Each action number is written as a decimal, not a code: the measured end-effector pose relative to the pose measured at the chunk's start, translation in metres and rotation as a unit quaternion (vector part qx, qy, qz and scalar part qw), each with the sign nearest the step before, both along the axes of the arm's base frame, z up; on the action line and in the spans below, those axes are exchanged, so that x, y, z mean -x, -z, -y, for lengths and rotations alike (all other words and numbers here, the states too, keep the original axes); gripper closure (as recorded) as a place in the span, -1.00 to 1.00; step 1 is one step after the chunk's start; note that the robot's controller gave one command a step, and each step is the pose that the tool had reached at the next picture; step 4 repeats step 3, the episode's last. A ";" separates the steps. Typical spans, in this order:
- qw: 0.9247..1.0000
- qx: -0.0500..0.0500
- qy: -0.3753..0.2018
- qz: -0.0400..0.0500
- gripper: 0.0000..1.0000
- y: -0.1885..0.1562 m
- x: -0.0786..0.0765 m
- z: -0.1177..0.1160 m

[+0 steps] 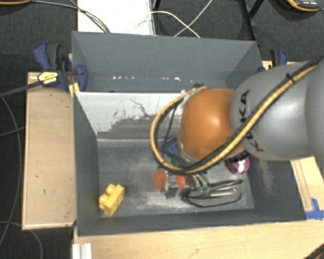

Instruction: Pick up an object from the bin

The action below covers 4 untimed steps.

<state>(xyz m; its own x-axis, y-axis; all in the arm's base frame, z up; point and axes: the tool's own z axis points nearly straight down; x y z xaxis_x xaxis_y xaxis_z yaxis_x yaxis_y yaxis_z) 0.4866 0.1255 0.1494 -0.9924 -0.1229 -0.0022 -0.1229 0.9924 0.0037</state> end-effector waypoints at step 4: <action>1.000 0.000 0.001 0.001 1.00 -0.027 -0.001 0.000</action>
Offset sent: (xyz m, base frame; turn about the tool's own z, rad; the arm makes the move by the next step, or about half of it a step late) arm -0.0001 0.0002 0.0396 0.0000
